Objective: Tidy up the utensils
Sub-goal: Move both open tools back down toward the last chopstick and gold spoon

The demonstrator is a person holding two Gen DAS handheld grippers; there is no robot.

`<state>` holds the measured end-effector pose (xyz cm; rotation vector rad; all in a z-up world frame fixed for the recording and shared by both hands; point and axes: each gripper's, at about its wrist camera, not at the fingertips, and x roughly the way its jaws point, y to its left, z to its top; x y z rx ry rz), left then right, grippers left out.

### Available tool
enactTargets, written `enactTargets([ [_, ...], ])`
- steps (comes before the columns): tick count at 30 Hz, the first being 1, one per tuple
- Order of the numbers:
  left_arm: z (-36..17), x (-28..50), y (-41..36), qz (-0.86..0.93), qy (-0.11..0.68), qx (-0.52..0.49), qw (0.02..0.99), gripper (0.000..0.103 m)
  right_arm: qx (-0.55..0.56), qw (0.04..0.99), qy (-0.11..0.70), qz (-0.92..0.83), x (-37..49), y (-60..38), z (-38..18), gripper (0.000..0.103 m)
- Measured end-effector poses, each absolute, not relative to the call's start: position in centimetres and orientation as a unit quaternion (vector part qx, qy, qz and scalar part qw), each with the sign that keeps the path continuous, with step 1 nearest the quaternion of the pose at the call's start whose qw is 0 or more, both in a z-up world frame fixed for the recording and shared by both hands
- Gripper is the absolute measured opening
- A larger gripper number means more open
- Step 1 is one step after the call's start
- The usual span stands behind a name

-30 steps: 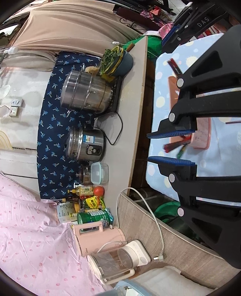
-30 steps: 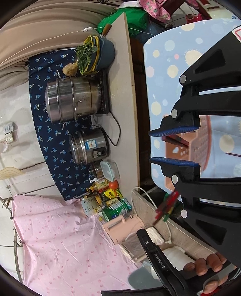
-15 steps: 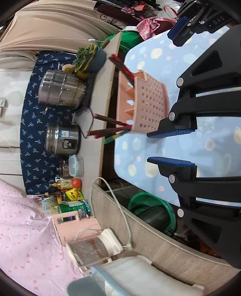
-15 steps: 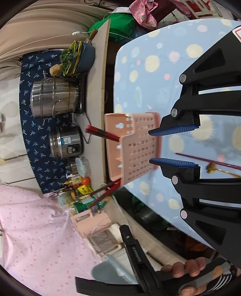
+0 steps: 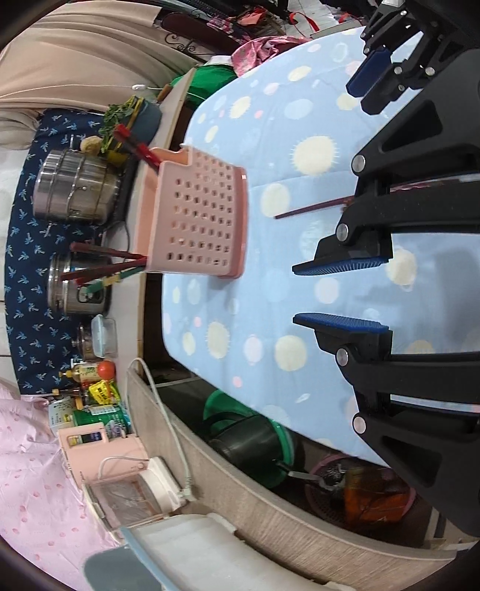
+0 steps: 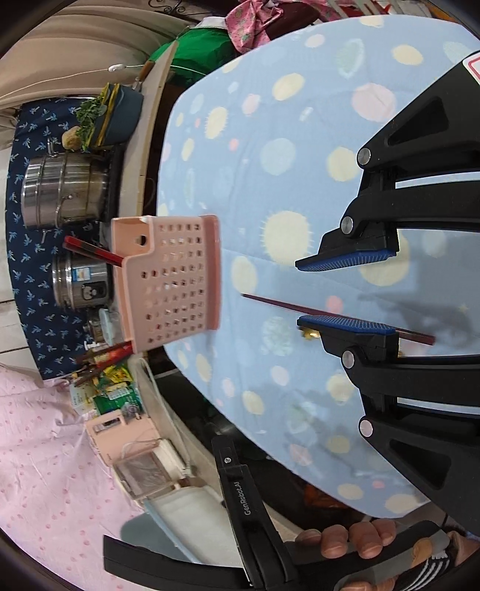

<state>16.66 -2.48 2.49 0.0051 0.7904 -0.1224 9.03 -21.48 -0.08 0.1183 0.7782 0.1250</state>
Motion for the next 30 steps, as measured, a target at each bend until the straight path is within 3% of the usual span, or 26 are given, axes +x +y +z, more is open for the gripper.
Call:
enactTargets([
  [10, -2.2, 14.1, -1.8, -0.055, 0.428, -0.004, 0.902, 0.020, 0.066, 0.899, 0.426, 0.074, 6.5, -19.5, -4.9, 0.025],
  [25, -5.2, 12.4, -1.9, -0.064, 0.462, -0.004, 0.884, 0.020, 0.064, 0.889, 0.446, 0.081, 5.7, -17.6, -7.4, 0.025],
  [30, -5.9, 12.2, -2.0, -0.068, 0.472, -0.006, 0.879, 0.020, 0.052, 0.889, 0.449, 0.077, 5.9, -17.1, -8.0, 0.019],
])
